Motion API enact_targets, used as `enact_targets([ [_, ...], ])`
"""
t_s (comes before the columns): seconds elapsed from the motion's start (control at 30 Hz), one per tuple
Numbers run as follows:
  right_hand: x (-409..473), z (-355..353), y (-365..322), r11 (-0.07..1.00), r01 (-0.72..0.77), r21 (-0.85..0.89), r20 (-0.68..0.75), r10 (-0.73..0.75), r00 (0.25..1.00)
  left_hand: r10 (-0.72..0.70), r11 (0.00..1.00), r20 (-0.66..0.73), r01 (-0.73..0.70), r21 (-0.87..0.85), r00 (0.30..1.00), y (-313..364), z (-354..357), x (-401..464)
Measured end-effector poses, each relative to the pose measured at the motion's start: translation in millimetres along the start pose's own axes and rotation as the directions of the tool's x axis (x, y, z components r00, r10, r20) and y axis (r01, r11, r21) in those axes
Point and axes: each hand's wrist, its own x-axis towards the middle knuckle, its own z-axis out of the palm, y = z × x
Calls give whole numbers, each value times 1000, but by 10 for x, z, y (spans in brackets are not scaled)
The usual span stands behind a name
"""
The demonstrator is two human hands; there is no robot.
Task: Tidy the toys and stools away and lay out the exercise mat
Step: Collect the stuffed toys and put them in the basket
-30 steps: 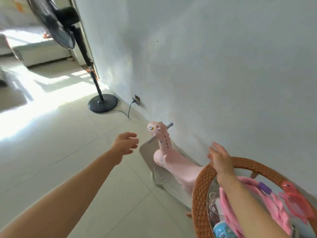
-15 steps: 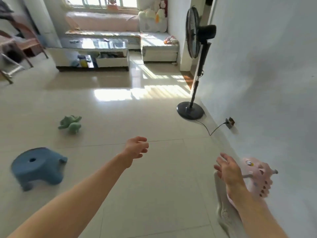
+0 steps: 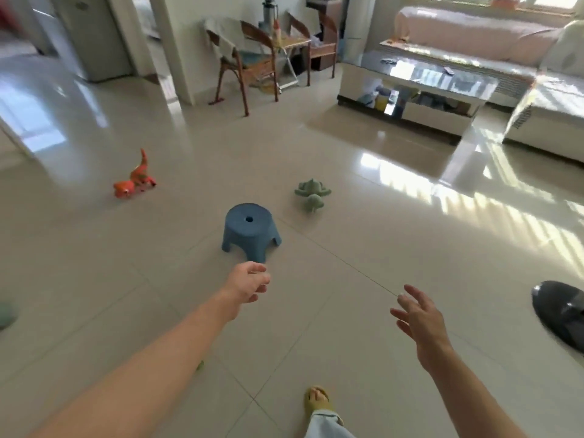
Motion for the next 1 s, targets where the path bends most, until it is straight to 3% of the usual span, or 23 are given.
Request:
enact_targets([
  [0.2,879,907,-512,995,48,-83,295,-22,955,-102,982,-233,61,-176,967,96,-455,312],
  [0.43,1449,1841,-1100,973,152,-171,580,-25,814,-218,926,-444,40,-376,869,263,-855,642],
  [0.67,1755,2453,-1258,948,186,-258,675,39,737,-305,871,-484,34,-491,820,286,-1029,997],
  [1.0,1907,3732,-855,895,145,-421,698,218,682,-541,768,-455,194,-611,708,-530,-1844,1661],
])
